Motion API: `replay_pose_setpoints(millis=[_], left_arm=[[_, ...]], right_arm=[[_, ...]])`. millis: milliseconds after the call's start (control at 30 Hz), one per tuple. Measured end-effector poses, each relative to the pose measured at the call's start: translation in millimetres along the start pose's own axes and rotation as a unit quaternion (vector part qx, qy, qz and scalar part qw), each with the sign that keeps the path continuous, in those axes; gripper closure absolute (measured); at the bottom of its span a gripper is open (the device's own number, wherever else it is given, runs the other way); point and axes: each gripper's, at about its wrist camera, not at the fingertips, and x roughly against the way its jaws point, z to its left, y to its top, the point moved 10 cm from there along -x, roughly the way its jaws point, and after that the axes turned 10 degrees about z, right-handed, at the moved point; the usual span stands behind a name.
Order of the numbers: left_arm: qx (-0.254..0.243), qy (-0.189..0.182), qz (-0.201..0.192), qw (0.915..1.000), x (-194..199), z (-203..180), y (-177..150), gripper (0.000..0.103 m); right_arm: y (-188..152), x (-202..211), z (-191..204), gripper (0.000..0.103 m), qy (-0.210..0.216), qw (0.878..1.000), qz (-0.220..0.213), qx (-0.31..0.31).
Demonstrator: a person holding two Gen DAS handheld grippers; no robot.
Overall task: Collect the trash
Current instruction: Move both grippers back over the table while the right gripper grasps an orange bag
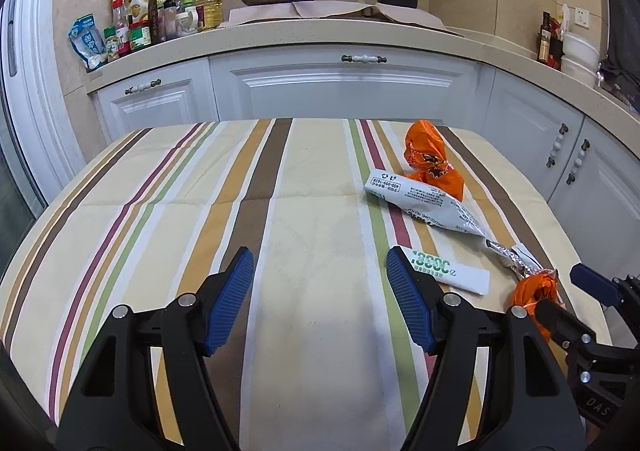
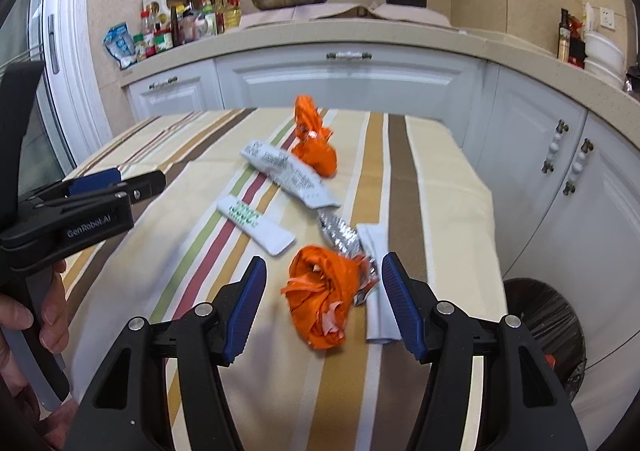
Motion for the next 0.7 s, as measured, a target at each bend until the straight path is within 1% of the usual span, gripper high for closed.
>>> replay_pose_setpoints(millis=[167,200,233,267,467,700], left_arm=[[0.000,-0.005,0.005,1.0000,-2,-1,-4,0.036],[-0.001,-0.006,0.005,1.0000,-2,-1,-5,0.036],[-0.002,-0.007,0.006,1.0000,-2,-2,-5,0.036],[-0.002,-0.008,0.006,0.9999,-2,-3,-5,0.036],[-0.008,-0.014,0.010,0.9998,-4,-14,-7,0.036],[-0.028,-0.023,0.012,0.9993,-5,-39,-7,0.036]], right_arm=[[-9,-13,3,0.049,0.000,1.000,0.028,0.003],[-10,-15,3,0.052,0.003,0.999,0.032,0.002],[-12,-17,4,0.059,0.005,0.999,0.037,0.001],[-14,-20,5,0.061,0.007,0.999,0.041,0.002],[-12,-14,5,0.062,0.013,0.999,0.029,0.002],[-6,6,-2,0.062,0.014,1.000,0.003,-0.004]])
